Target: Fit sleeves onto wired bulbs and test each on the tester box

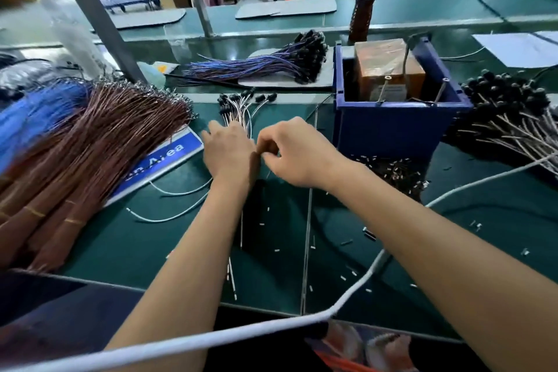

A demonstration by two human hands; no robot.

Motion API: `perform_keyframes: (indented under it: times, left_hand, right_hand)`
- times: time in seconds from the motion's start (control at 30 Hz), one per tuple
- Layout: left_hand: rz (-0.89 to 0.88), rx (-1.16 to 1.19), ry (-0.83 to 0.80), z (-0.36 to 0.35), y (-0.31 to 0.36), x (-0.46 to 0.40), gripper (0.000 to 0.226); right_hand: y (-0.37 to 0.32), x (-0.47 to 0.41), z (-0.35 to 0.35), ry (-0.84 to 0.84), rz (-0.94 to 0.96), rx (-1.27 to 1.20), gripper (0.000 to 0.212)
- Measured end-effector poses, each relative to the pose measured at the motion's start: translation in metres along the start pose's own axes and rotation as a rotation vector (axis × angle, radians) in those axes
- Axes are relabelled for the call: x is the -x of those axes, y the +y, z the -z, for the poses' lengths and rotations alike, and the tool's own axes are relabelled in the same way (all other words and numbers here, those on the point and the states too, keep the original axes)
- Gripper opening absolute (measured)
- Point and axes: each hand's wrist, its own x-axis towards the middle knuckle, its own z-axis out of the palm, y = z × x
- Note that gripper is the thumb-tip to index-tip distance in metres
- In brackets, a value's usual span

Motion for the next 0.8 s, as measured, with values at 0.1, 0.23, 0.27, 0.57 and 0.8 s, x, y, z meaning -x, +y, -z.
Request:
perform_keyframes:
  times: [0.1,0.23,0.27,0.57,0.8]
  left_hand:
    - [-0.008,0.038,0.045,0.0,-0.004,-0.006,0.03]
    - [0.129,0.534,0.216,0.016,0.007,-0.01,0.015]
    - [0.173,0.673,0.23,0.021,0.012,-0.011,0.011]
    - [-0.061,0.913,-0.368,0.058,0.028,0.006,0.023]
    - [-0.381,0.612,-0.965,0.084,-0.015,-0.003,0.003]
  right_hand:
    - [0.003,-0.012,-0.003,-0.004,-0.069,0.013,0.018]
    - [0.006,-0.017,-0.006,0.033,-0.181,-0.057,0.019]
    - [0.006,-0.017,-0.007,0.047,-0.207,-0.099,0.018]
    - [0.006,-0.02,-0.01,-0.026,-0.713,-1.131,0.038]
    - [0.014,-0.018,-0.013,0.091,-0.951,-1.361,0.044]
